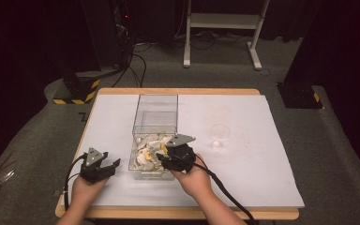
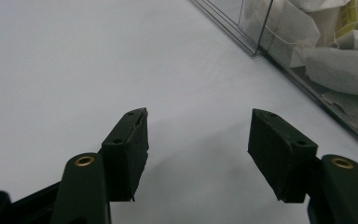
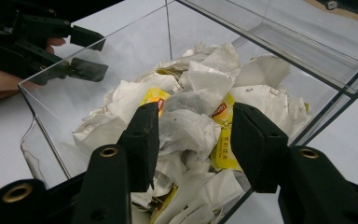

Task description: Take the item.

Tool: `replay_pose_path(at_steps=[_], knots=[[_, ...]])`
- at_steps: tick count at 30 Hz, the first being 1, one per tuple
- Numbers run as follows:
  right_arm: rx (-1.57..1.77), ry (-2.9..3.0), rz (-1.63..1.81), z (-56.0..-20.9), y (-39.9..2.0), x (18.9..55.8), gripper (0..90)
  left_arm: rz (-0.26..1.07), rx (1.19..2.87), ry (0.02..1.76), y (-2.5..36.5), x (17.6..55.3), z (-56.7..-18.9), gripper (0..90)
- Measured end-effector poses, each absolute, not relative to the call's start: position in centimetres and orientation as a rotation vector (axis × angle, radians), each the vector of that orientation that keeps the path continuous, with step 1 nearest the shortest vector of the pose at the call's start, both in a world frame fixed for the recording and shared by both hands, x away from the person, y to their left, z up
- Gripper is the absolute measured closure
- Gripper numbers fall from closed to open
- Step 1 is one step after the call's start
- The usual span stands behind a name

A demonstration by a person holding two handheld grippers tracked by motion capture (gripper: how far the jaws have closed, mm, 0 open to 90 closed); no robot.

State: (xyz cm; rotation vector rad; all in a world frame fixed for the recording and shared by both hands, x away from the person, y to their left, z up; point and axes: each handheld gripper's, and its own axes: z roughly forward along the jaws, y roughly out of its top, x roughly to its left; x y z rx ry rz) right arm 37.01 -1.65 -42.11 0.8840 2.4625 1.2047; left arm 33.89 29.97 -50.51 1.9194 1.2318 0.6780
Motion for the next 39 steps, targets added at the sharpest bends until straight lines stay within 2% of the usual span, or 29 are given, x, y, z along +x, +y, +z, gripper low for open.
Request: replay_pose_path(at_steps=[7, 15, 28, 34, 39], knots=[[0.891, 2.463, 1.145, -42.4, -1.1, 37.2, 58.4, 0.678, 1.915, 1.232, 30.0, 33.8, -50.5, 38.2], [0.871, 2.483, 1.120, -42.6, -0.7, 37.1, 70.2, 0.678, 1.914, 1.232, 30.0, 33.9, -50.5, 38.2], [0.859, 2.514, 1.072, -43.0, -0.8, 37.4, 78.0, 0.676, 1.907, 1.234, 30.0, 33.8, -50.5, 38.2], [0.849, 2.528, 1.075, -43.2, -0.8, 37.2, 88.1, 0.674, 1.909, 1.233, 30.0, 33.8, -50.5, 38.2], [0.833, 2.516, 1.087, -43.2, -0.7, 37.1, 89.4, 0.678, 1.916, 1.230, 30.0, 33.8, -50.5, 38.2]])
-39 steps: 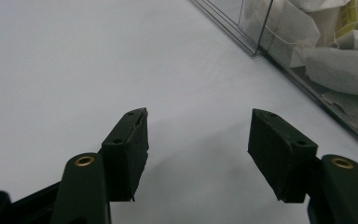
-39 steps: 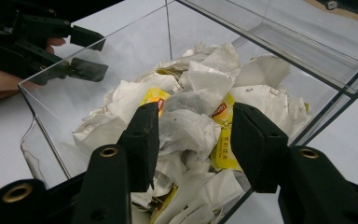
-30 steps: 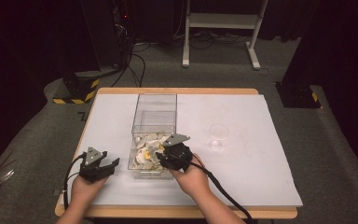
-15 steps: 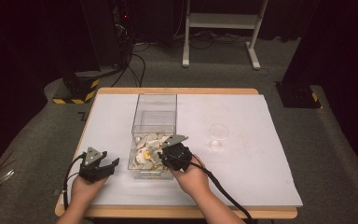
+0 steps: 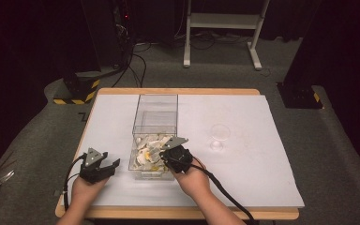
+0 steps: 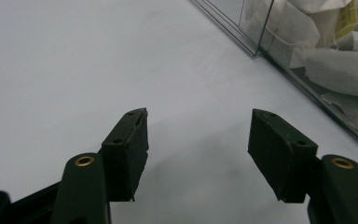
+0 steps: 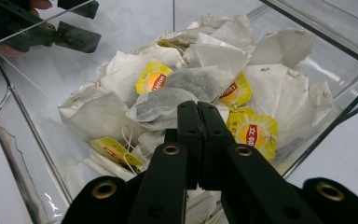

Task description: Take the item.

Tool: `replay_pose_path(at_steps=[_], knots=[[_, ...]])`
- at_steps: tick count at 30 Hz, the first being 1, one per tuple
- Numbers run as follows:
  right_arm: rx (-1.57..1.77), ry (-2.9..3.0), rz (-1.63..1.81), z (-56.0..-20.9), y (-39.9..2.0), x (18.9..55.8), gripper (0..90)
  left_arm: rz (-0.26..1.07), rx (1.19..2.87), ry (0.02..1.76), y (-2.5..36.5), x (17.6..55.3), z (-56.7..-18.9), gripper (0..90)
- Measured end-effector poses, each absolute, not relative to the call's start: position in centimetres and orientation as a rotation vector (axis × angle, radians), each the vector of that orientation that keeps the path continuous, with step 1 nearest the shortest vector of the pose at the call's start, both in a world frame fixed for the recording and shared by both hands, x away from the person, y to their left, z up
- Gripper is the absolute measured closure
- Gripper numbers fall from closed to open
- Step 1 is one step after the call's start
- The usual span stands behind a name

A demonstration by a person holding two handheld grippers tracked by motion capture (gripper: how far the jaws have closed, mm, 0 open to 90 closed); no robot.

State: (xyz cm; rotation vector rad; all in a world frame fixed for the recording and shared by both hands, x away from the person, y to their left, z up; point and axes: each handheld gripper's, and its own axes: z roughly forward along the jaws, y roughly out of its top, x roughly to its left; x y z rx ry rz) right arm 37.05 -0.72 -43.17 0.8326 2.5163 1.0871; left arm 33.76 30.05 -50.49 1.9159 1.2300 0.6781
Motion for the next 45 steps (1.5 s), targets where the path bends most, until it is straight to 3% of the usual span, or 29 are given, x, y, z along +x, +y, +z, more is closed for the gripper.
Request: replay_pose_path(at_steps=[45], knots=[[0.848, 2.362, 1.281, -40.9, -2.7, 36.2, 89.8, 0.684, 1.919, 1.226, 30.0, 33.7, -50.5, 38.2]])
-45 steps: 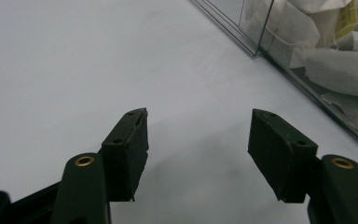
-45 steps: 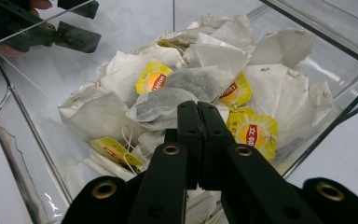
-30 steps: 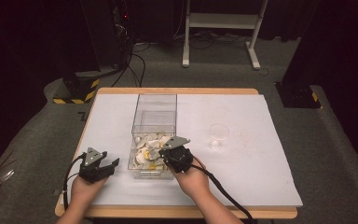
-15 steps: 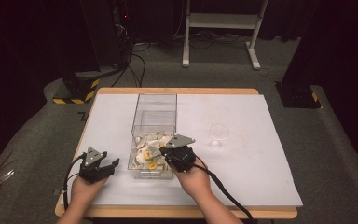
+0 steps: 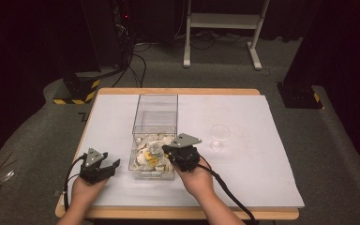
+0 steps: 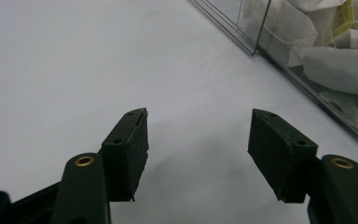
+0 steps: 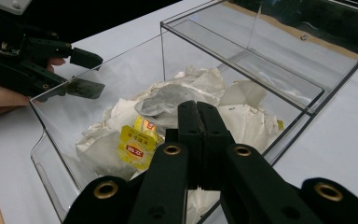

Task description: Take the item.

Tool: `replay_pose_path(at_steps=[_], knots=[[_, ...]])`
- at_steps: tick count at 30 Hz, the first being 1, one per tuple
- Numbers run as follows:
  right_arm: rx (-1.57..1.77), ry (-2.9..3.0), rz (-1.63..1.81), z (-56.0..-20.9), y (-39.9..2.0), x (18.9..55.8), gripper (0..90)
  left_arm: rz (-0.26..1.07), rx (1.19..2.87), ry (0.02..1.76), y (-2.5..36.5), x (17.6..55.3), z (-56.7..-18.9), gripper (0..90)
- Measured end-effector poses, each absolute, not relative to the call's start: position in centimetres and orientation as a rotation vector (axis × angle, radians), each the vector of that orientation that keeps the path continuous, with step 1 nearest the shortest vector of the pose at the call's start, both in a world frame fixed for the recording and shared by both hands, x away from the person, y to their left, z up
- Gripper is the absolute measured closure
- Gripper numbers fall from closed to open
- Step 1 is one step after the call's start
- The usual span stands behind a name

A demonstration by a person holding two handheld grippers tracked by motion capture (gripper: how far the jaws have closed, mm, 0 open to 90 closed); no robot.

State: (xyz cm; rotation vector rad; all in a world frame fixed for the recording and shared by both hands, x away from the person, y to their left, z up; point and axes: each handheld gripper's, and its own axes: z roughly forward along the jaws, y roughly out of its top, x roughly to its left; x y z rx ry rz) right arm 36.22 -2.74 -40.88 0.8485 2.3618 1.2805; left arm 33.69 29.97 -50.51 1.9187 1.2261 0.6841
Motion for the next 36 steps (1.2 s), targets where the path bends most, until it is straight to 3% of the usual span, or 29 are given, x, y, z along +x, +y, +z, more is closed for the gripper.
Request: replay_pose_path(at_steps=[36], knots=[[0.862, 2.274, 1.352, -39.2, -4.3, 36.1, 89.9, 0.676, 1.919, 1.236, 29.9, 33.7, -50.6, 38.2]])
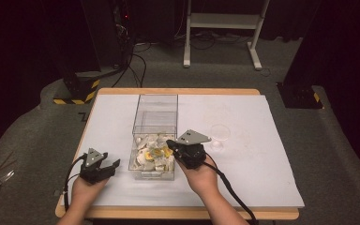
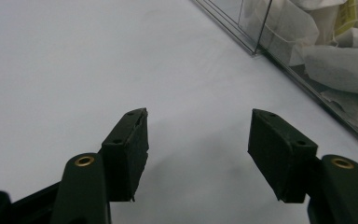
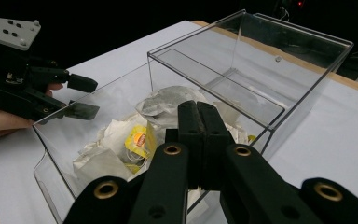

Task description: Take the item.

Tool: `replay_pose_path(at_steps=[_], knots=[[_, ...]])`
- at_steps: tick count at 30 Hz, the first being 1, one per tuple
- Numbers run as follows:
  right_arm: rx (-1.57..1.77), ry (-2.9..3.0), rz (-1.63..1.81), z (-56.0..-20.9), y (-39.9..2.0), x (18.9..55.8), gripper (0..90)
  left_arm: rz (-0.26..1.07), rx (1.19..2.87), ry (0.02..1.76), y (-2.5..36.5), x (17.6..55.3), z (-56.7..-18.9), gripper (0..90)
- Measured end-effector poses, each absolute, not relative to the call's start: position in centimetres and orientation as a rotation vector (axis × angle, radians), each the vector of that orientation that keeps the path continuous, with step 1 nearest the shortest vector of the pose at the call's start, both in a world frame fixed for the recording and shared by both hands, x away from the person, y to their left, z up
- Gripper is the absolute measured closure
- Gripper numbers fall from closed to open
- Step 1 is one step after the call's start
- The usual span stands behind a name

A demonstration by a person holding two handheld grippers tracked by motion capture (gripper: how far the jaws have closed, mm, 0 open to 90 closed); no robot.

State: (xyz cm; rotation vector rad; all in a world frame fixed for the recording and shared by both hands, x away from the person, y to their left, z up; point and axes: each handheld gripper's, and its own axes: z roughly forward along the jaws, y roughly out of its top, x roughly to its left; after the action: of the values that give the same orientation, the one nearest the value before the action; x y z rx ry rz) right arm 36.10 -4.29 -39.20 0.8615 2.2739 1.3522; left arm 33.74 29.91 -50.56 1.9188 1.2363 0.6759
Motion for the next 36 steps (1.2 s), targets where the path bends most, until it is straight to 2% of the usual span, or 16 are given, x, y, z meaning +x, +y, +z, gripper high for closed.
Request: replay_pose_path(at_steps=[36], knots=[[0.895, 2.168, 1.427, -37.1, -6.9, 35.9, 90.0, 0.693, 1.935, 1.223, 29.8, 33.7, -50.5, 37.3]])
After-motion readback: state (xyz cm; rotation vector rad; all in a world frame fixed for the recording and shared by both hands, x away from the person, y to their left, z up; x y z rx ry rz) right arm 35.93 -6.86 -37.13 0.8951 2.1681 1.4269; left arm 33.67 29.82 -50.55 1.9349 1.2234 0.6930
